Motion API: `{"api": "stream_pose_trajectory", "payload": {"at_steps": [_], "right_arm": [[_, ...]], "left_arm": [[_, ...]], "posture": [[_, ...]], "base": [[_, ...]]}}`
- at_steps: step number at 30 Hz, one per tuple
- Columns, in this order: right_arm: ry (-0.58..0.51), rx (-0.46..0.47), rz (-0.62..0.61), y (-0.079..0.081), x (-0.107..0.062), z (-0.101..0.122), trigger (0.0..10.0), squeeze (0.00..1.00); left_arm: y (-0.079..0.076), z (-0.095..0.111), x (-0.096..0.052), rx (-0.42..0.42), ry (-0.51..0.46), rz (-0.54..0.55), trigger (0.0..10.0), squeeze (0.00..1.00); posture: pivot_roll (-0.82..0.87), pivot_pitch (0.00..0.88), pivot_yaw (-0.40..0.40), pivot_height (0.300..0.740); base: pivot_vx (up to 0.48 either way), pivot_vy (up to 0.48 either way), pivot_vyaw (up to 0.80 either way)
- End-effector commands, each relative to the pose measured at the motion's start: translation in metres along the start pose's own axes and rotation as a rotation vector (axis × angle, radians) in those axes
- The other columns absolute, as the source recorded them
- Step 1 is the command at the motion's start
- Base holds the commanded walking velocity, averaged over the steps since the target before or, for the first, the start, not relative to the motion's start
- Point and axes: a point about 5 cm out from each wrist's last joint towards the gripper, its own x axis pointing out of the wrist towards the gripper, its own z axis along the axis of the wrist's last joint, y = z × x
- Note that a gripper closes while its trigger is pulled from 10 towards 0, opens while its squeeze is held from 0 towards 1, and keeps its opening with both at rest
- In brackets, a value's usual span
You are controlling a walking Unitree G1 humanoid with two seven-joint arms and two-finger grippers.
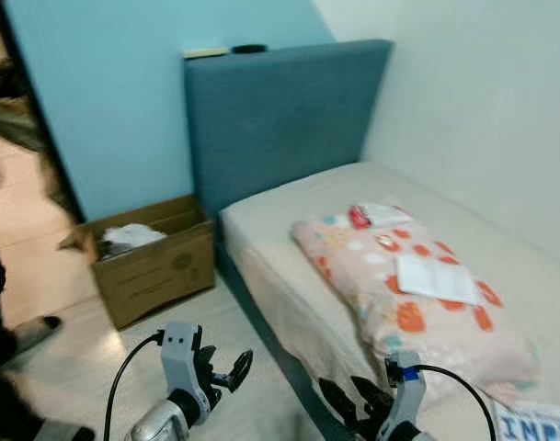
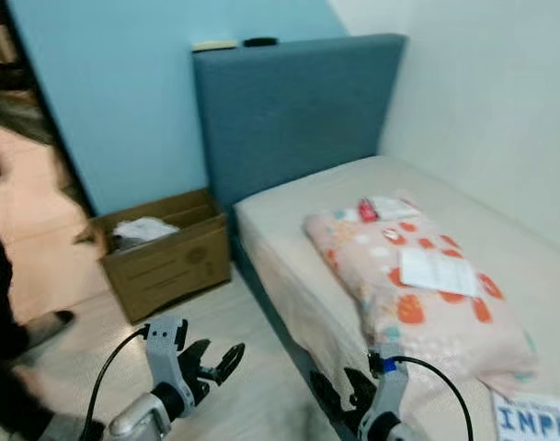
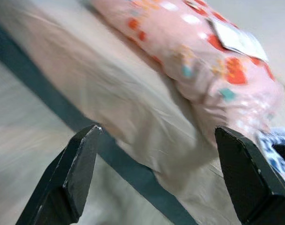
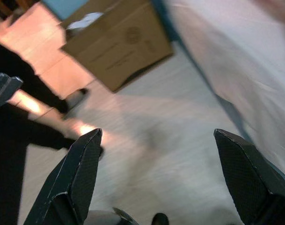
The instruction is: Clean up the room
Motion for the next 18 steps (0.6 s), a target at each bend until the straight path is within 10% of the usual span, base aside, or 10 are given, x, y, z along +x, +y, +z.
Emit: {"api": "stream_pose_trajectory", "payload": {"at_steps": [1, 18], "right_arm": [[-0.001, 0.021, -0.015, -0.0022, -0.0017, -0.0004, 10.0, 0.00], [0.014, 0.019, -0.016, -0.0023, -0.0024, -0.0006, 10.0, 0.00]], "left_arm": [[-0.0011, -0.0013, 0.0010, 0.001, 0.005, 0.001, 10.0, 0.00], [-0.0005, -0.0008, -0.0001, 0.001, 0.000, 0.015, 10.0, 0.00]], "posture": [[0.01, 0.002, -0.078, 0.726], [0.00, 0.027, -0.078, 0.726]], "base": [[0.000, 0.000, -0.80], [0.000, 0.000, -0.80]]}}
